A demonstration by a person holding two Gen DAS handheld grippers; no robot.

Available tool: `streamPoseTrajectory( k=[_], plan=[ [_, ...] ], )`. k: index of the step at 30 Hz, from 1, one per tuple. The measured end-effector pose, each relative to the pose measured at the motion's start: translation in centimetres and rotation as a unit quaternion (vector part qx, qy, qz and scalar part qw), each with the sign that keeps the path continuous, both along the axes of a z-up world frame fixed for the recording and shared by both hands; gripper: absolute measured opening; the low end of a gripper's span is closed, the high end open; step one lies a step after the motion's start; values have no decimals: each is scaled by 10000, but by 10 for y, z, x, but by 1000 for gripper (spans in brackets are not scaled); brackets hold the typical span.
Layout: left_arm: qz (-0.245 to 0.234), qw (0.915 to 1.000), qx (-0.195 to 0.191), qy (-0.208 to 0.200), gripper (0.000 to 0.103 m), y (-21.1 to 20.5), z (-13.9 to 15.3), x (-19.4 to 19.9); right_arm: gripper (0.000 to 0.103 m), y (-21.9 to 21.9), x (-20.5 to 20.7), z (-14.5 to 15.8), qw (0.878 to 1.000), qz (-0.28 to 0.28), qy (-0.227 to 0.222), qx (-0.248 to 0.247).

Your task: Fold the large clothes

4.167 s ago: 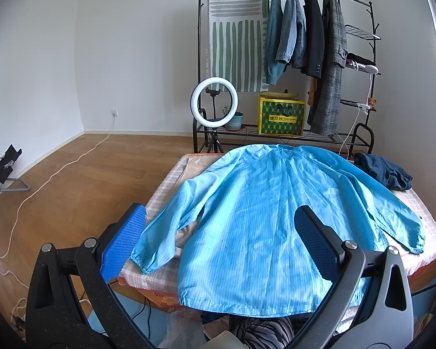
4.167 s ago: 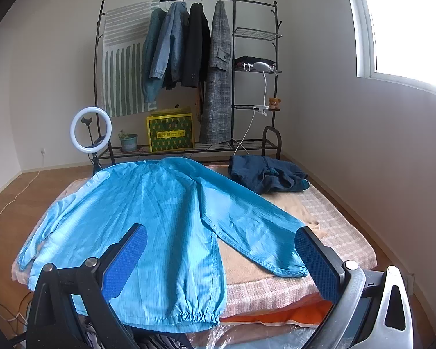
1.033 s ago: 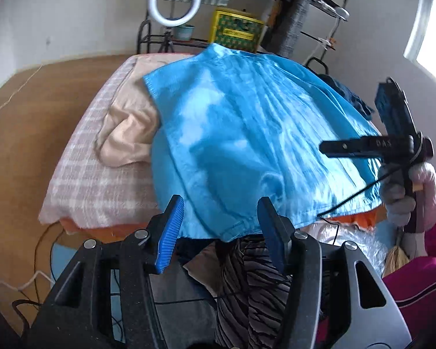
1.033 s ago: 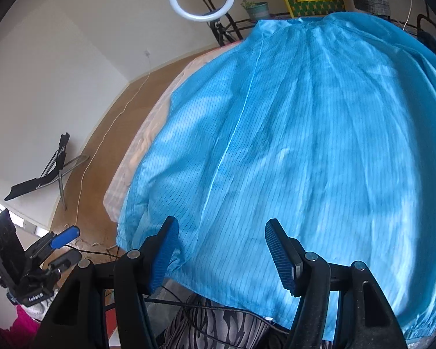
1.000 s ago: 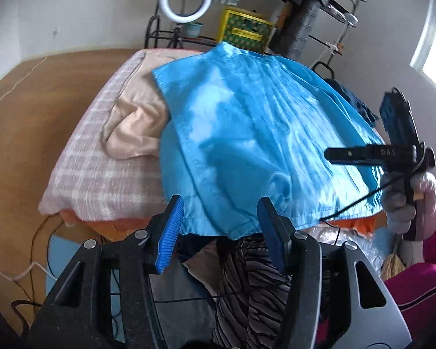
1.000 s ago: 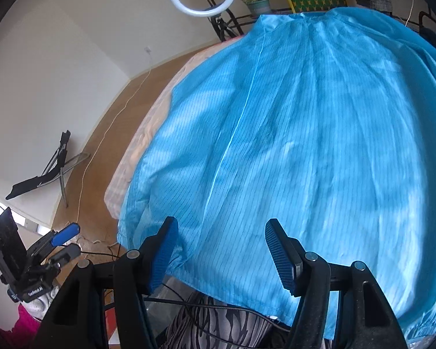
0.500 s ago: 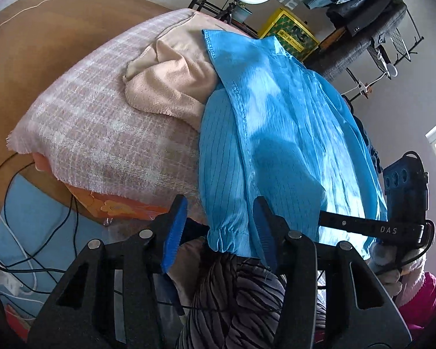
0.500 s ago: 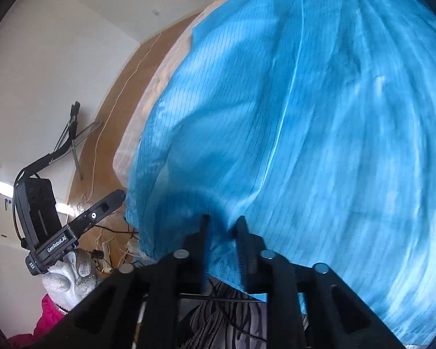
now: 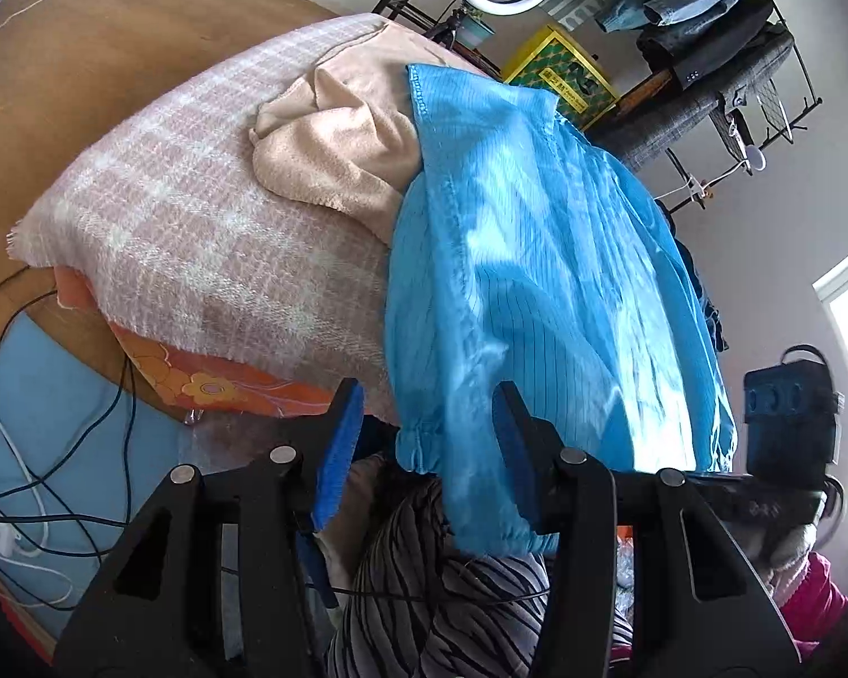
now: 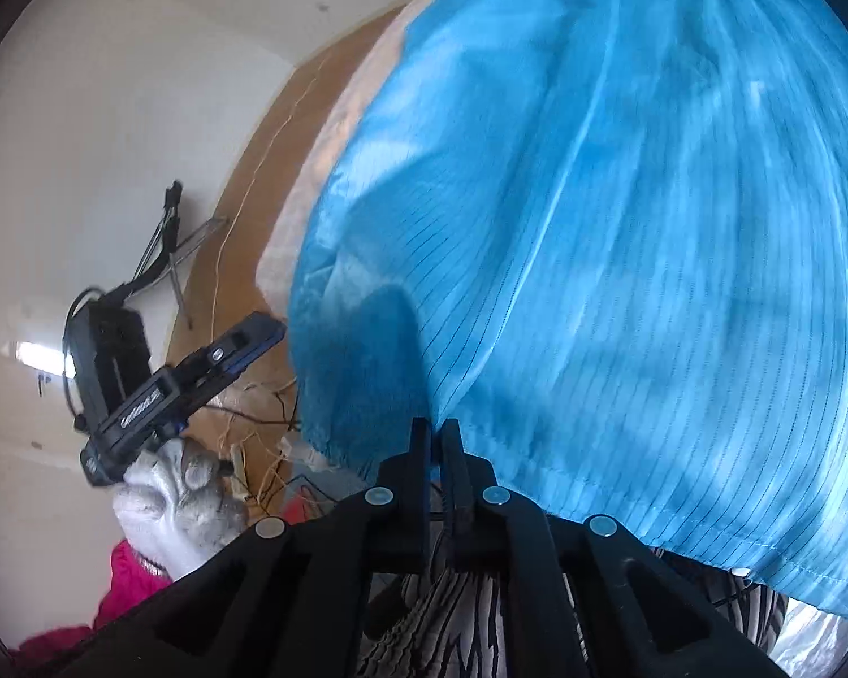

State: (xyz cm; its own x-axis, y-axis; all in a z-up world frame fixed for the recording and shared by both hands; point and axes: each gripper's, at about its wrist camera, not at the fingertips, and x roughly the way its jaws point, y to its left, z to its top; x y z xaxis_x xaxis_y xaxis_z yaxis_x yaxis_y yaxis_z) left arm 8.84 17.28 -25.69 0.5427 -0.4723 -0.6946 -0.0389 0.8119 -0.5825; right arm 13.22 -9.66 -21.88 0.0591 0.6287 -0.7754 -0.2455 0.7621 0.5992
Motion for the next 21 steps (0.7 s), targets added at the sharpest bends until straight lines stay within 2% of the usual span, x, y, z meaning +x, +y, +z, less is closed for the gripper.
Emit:
streamPoseTrajectory(
  k=[2,4,7,10,11,13,14,15,17,19,20,21],
  plan=[
    [-2,10000,18,36,48,-2,-3,3,0,10,-8,7,9992,343,-149,-105],
    [37,9999,63,112,48,-4,-7,6,0,21,-11,6,9969,519,-326,-483],
    [55,9998,-18,186,48,-5,-13,10,2,27,-3,-2,9947,305,-394,-903],
    [8,9997,-110,208,32,-8,-17,13,20,21,1,8,9952,163,-470,-846],
    [3,9997,-140,212,28,-8,-17,14,37,18,1,14,9951,181,-537,-817],
    [29,9996,-219,178,20,-9,-17,15,39,12,-2,28,9936,188,-723,-848],
    [24,9996,-253,149,11,-10,-16,16,39,8,-2,35,9926,162,-832,-867],
    [23,9996,-259,120,10,-11,-15,16,39,5,-2,43,9915,98,-963,-873],
    [30,9997,-223,44,10,-13,-11,16,39,-2,1,56,9905,-48,-1131,-785],
    [114,9999,4,-27,11,-14,-6,15,39,-6,10,62,9897,-158,-1203,-764],
    [206,9998,76,-8,24,-13,-4,16,39,-4,14,63,9894,-183,-1210,-780],
    [253,9997,38,-12,46,-10,-5,18,39,-8,15,62,9894,-200,-1205,-790]
  ],
)
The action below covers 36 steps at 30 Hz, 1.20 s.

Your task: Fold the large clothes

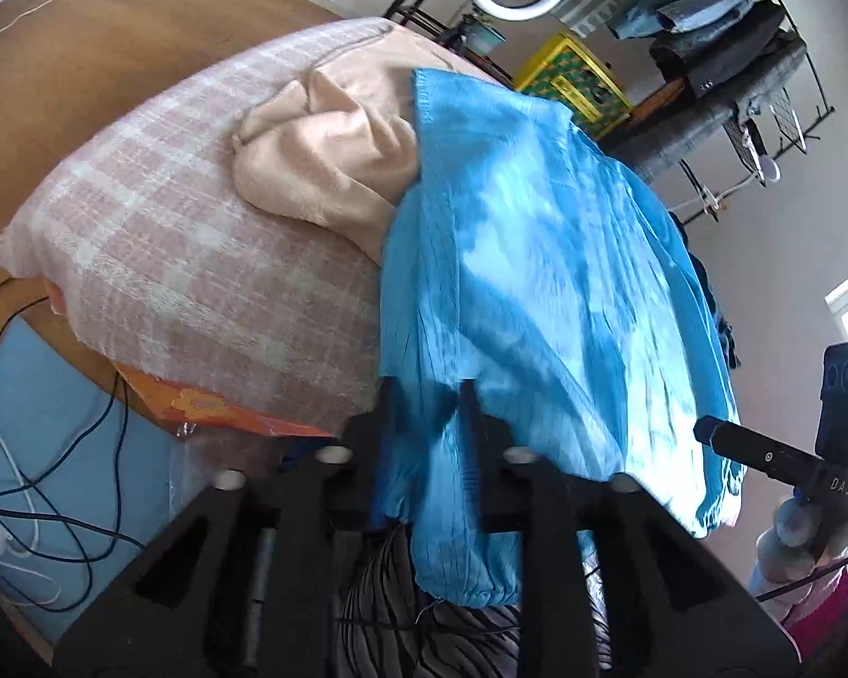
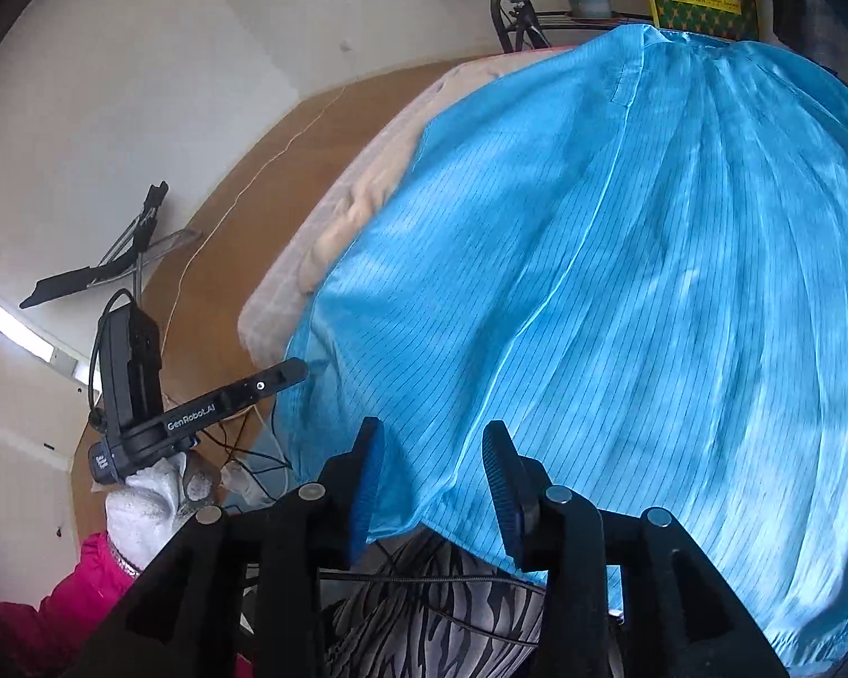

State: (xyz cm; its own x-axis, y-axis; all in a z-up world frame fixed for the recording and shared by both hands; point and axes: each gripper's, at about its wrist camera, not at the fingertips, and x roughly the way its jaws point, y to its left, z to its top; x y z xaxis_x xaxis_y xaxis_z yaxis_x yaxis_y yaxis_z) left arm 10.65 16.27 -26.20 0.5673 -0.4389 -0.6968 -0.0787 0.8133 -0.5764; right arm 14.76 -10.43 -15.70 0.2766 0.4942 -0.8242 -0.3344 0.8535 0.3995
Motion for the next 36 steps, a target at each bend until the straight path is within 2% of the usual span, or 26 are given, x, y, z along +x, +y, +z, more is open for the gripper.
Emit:
streamPoseTrajectory(
  k=[2,5,6,7,8,12,15,17,19,22,24,28,32,36],
  plan=[
    [197,9998,-92,24,63,7,-3,6,39,2,7,-3,10000,-10,51,66],
    [218,9988,-400,154,61,11,-12,16,39,13,10,-12,9999,8,116,82],
    [190,9988,-422,166,40,9,-13,20,39,15,12,-15,9999,13,142,71],
    [126,9988,-411,220,25,6,-14,24,39,14,11,-18,9998,20,175,72],
    [28,9987,-447,226,2,2,-14,27,39,15,12,-22,9997,27,214,71],
    [-45,9992,-107,-374,1,-14,17,20,39,16,17,-40,9992,25,402,-63],
    [-324,9953,317,-858,1,-35,44,13,39,19,19,-57,9979,80,616,-171],
    [-513,9920,591,-991,1,-48,53,14,39,20,21,-62,9971,149,727,-185],
    [-616,9899,739,-1039,1,-56,55,15,39,16,26,-55,9974,128,701,-139],
    [-623,9904,711,-1006,1,-55,53,17,43,7,46,-28,9986,-81,491,174],
    [-610,9904,735,-1000,1,-56,53,18,55,8,68,-8,9990,-154,304,297],
    [-627,9899,772,-1014,1,-59,54,18,58,41,117,20,9998,104,0,146],
    [-657,9888,839,-1048,0,-64,56,16,70,93,166,21,9993,297,120,-172],
    [-724,9858,987,-1148,0,-72,62,15,70,140,200,6,9962,360,354,-708]
  ],
)
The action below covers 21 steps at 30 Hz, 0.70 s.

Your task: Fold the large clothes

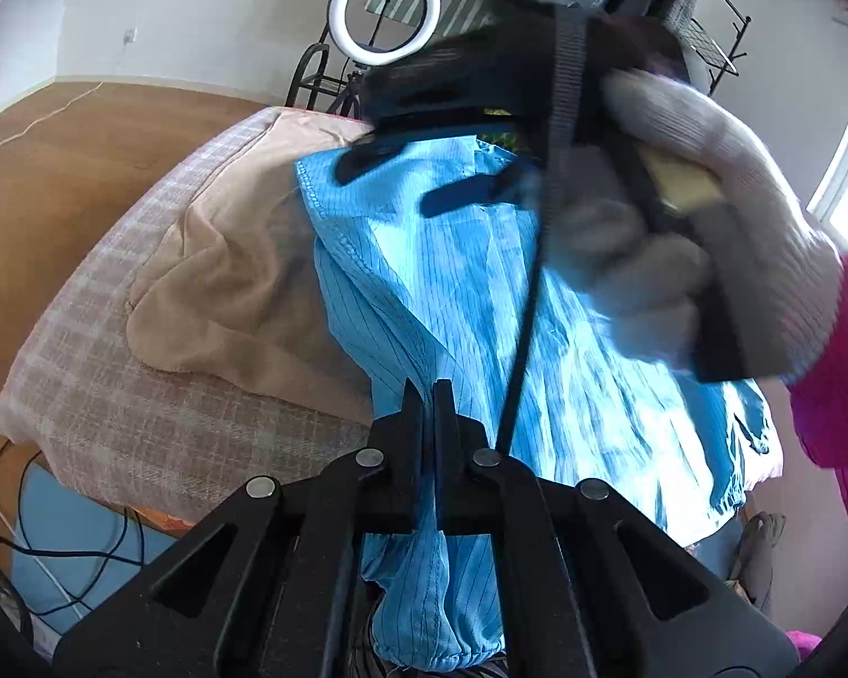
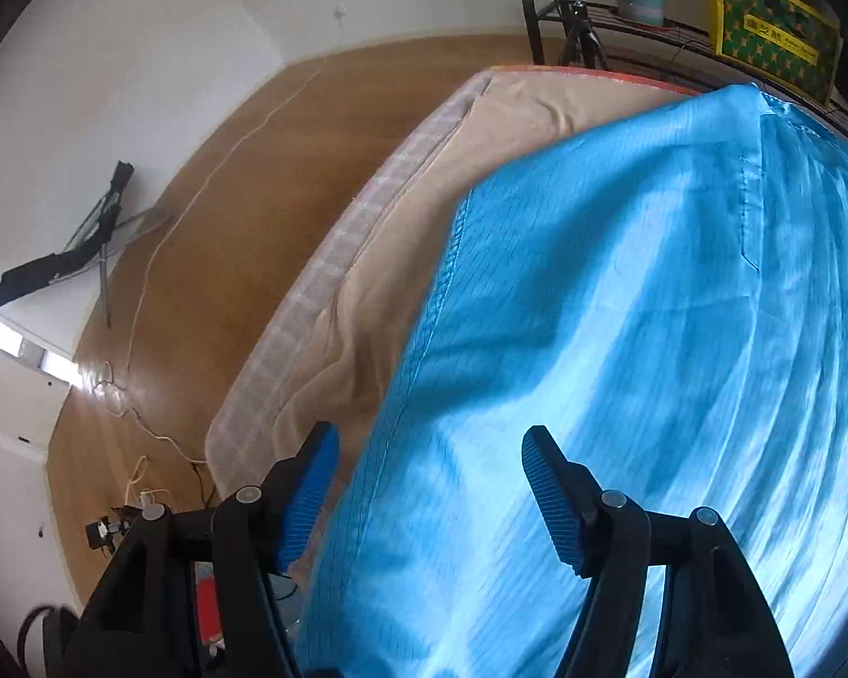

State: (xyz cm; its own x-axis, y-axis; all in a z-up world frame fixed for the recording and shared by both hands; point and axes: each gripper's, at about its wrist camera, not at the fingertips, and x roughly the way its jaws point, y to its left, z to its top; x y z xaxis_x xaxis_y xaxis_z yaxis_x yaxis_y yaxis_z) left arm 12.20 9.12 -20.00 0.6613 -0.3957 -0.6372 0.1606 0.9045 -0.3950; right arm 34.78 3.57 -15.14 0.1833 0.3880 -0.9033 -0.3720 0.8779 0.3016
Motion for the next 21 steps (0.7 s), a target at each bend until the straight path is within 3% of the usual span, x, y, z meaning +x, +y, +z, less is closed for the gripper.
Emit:
streamPoseTrajectory(
  k=[4,10,13,14,17,21],
  plan=[
    [-46,10000,62,-19,0,-3,1,2,70,33,15,-19,9987,74,200,-463],
    [-99,9998,155,3,0,-6,0,5,69,61,18,-48,9851,389,130,-1668],
    [-131,9998,180,-9,0,-9,3,5,48,57,23,-56,9816,327,159,-1873],
    [-152,9997,198,-21,0,-11,4,4,34,53,24,-55,9819,300,172,-1860],
    [-254,9992,291,-91,0,-18,11,4,6,40,29,-51,9864,201,148,-1622],
    [-432,9979,415,-230,0,-32,22,4,0,12,28,-38,9954,47,145,-945]
  ],
)
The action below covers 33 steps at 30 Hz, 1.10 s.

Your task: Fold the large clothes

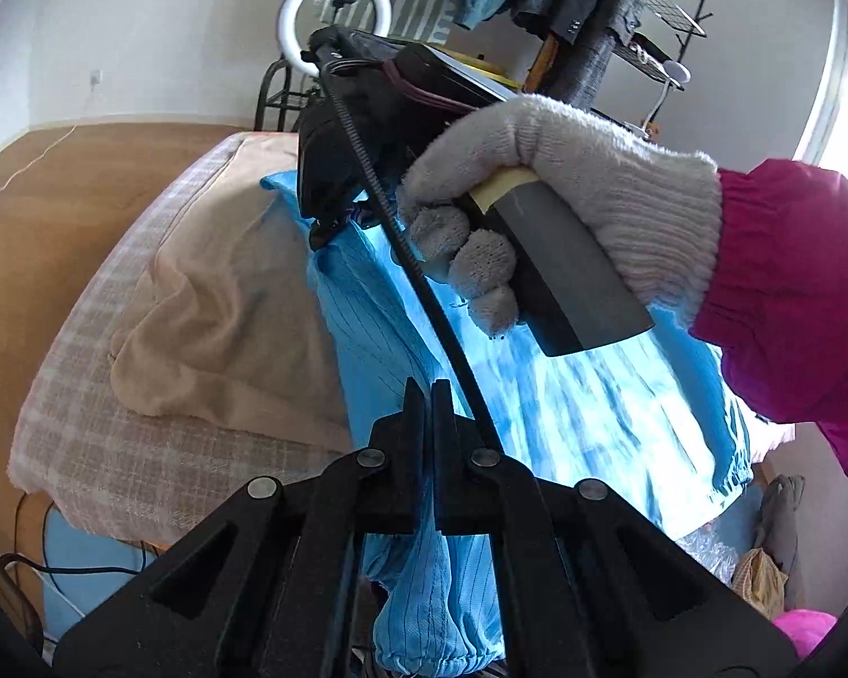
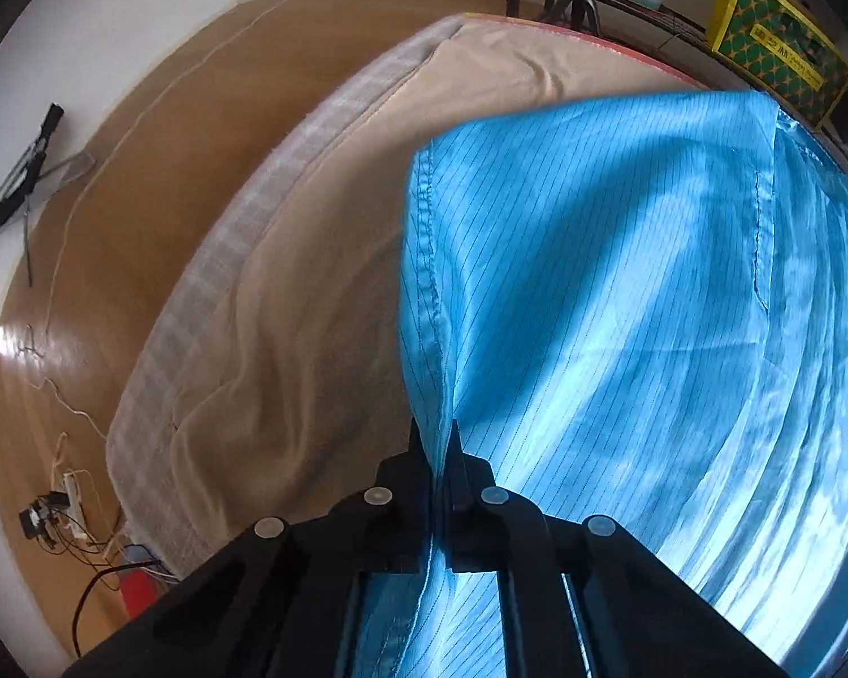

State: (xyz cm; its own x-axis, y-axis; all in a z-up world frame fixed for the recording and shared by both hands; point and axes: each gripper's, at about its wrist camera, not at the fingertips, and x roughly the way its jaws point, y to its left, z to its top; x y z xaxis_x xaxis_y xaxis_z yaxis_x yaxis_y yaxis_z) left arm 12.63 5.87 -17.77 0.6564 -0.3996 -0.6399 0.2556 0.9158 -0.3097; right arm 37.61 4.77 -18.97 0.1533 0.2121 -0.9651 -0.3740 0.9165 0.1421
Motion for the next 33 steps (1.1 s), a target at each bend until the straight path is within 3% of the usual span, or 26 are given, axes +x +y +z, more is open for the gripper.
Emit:
streamPoseTrajectory(
  k=[5,9,11,14,16,18,21,23,25,26,27,28,30,33],
  plan=[
    [-365,9991,122,-154,0,-28,12,-3,0,-58,-3,23,9914,-482,-103,1209],
    [-771,9965,230,-207,0,-59,19,-9,0,-125,-15,33,9677,-1039,-200,2290],
    [-997,9943,313,-196,0,-76,19,-11,0,-169,-24,30,9443,-1427,-237,2956],
    [-1377,9892,496,-109,0,-105,12,-13,0,-238,-42,10,8983,-2201,-210,3797],
    [-1619,9848,628,0,0,-124,3,-16,0,-279,-55,-15,8728,-2814,-62,3987],
    [-1831,9803,732,85,0,-140,-5,-20,0,-306,-65,-35,8629,-3195,104,3915],
    [-2014,9756,863,164,0,-157,-15,-25,0,-323,-75,-45,8684,-3383,124,3623],
    [-2070,9742,881,208,0,-160,-19,-27,2,-321,-78,-39,8840,-3247,60,3364],
    [-2078,9734,942,219,0,-161,-19,-31,12,-310,-79,-26,9134,-2855,-98,2900],
    [-2053,9739,934,237,0,-159,-19,-32,33,-307,-72,-19,9287,-2674,-172,2563],
    [-2051,9743,891,281,0,-157,-19,-33,41,-301,-70,-10,9393,-2573,-327,2246],
    [-2011,9753,857,310,0,-153,-19,-33,42,-295,-70,3,9474,-2475,-547,1956],
    [-1917,9778,766,348,0,-148,-18,-39,43,-284,-66,26,9533,-2349,-902,1671],
    [-1699,9827,628,380,0,-125,-13,-43,52,-271,-59,52,9598,-1792,-1079,1872]
  ],
)
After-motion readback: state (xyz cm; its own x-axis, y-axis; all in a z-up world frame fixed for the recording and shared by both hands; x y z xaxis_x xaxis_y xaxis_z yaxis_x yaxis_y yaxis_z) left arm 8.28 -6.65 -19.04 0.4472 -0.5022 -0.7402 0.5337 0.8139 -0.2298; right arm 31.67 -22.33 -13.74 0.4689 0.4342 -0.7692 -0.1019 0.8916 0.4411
